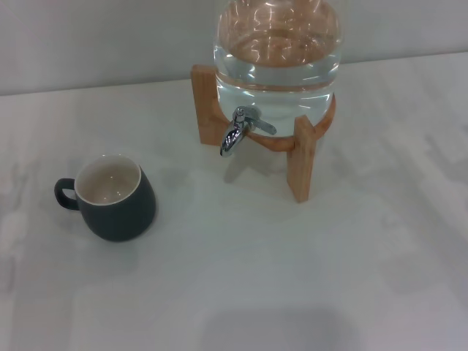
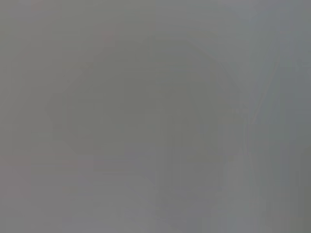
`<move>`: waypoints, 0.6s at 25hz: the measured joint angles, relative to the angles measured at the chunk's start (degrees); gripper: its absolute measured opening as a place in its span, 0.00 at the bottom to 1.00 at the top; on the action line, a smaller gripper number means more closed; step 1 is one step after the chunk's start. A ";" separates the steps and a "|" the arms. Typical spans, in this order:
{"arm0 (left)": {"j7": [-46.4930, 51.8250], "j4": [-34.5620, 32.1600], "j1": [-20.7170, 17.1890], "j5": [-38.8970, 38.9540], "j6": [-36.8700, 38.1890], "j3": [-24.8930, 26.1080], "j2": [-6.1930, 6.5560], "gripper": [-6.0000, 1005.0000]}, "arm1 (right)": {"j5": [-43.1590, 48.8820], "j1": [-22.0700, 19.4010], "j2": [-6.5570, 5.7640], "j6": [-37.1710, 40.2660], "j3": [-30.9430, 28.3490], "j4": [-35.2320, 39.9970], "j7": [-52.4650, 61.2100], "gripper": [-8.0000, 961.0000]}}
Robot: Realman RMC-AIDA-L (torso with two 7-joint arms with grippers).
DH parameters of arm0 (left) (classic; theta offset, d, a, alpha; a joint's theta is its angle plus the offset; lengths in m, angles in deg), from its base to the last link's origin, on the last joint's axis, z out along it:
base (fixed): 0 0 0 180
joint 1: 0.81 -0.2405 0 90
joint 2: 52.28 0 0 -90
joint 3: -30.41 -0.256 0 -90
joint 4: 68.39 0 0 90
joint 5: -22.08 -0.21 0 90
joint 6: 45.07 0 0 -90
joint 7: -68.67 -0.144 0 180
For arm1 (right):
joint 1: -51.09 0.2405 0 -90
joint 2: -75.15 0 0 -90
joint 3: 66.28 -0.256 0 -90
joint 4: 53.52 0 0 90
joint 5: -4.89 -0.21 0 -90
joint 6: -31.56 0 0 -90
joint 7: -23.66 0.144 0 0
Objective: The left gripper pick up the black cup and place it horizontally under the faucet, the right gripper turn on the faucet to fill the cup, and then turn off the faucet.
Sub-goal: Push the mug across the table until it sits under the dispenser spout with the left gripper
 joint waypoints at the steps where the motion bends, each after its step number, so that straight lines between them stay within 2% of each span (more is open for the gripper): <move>1: 0.00 -0.04 -0.21 -0.44 -0.26 -0.01 -0.03 0.87 | 0.11 -0.02 0.00 0.03 0.01 -0.01 0.00 0.87; 15: 0.00 -2.08 -1.62 -1.73 -0.99 -2.99 -0.14 0.87 | 0.64 -0.08 -0.06 1.95 1.35 0.00 0.14 0.87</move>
